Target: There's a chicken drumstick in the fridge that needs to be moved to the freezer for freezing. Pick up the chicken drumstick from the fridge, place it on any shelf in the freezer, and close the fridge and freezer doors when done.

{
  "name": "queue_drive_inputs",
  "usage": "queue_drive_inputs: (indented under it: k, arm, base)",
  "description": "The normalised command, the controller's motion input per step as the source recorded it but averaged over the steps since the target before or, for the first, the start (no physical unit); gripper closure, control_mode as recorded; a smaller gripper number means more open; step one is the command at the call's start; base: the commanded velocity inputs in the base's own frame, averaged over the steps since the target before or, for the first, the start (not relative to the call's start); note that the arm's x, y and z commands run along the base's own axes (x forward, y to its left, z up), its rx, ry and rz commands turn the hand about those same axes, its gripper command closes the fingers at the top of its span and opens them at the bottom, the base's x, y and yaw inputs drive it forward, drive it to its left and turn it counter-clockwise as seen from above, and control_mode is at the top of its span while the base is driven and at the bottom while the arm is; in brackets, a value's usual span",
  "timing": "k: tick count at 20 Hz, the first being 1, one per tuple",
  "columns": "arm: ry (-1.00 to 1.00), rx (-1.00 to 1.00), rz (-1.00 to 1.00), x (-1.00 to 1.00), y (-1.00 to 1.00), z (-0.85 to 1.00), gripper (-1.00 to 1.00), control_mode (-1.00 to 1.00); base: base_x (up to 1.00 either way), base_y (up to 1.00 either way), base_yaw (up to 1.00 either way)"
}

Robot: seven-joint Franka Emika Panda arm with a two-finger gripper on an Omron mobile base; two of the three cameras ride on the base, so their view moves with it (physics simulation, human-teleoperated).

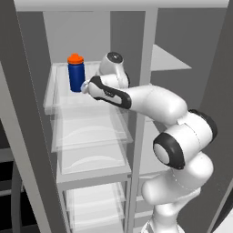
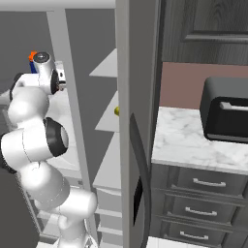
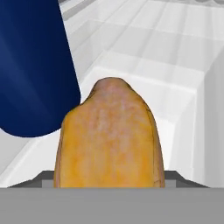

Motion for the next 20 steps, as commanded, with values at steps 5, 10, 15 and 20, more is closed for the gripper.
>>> queue_drive_inputs:
  k: [5, 10, 15, 20]
  arm:
    - [0.0, 0.0, 0.0, -0.59, 0.09, -0.01, 1.0, -1.0]
    - [0.0, 0.0, 0.0, -0.98, 0.02, 0.16, 1.0, -1.0]
    - [0.0, 0.0, 0.0, -1.0, -0.3, 0.37, 1.0, -1.0]
    - [-0.04, 0.0, -0.01, -1.0, -0.53, 0.37, 1.0, -1.0]
  base:
    - [0.0, 0.0, 0.0]
    - [0.0, 0.0, 0.0]
    - [0.0, 0.0, 0.0]
    - [0.0, 0.0, 0.0]
